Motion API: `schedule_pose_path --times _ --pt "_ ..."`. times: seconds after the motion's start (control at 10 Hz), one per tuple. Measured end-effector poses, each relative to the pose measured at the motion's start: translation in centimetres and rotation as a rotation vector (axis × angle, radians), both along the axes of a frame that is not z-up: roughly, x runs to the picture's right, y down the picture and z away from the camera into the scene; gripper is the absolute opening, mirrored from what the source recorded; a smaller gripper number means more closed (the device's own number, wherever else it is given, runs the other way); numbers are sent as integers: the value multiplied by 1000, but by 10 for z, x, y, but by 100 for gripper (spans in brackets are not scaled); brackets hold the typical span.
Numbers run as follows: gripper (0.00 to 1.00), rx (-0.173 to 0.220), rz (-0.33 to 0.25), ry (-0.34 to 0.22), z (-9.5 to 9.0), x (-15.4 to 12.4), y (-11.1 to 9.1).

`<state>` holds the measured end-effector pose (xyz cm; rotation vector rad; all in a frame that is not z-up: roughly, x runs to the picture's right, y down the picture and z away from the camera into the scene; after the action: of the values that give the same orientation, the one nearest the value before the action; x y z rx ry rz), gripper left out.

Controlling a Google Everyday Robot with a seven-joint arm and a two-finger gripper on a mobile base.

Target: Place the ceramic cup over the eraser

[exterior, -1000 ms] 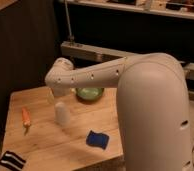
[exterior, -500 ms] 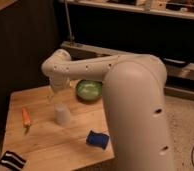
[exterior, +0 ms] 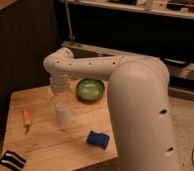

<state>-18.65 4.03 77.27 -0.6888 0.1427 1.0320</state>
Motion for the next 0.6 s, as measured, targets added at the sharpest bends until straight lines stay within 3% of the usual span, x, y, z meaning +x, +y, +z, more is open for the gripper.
schedule_pose_path --times 0.3,0.6 --pt "80 -4 -9 11 -12 11 14" --pt "80 0 -69 19 -11 -11 35"
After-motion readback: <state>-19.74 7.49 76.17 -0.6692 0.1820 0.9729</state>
